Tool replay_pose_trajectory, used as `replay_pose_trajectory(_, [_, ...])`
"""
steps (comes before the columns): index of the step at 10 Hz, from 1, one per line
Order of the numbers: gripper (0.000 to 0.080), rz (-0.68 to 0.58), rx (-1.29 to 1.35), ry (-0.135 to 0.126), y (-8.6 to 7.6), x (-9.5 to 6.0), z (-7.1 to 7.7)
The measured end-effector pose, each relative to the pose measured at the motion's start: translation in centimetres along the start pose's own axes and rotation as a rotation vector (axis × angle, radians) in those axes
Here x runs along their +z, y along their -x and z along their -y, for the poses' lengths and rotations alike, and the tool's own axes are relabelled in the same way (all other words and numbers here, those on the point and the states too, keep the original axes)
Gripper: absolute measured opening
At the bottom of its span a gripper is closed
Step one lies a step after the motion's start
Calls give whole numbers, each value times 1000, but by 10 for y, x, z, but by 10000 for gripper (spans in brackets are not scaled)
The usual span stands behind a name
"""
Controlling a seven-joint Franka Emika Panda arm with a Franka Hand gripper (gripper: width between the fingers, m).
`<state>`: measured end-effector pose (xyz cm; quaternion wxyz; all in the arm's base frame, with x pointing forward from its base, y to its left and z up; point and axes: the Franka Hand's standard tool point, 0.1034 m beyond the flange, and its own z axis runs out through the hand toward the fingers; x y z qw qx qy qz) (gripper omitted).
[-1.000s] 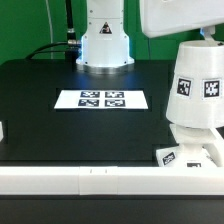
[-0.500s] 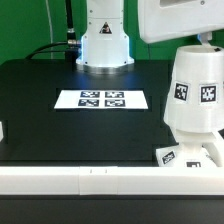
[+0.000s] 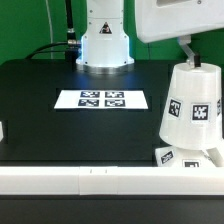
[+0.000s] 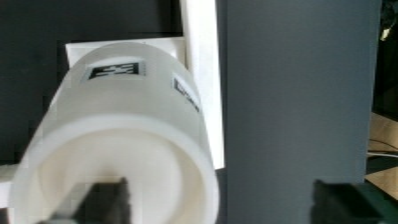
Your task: Assemble lamp
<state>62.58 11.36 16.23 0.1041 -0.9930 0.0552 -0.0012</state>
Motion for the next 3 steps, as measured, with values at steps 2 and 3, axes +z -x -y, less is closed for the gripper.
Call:
replay_pose_trajectory(2, [651, -3, 21, -2, 3, -14, 2])
replay_pose_trajectory(3, [691, 2, 36, -3, 6, -22, 6])
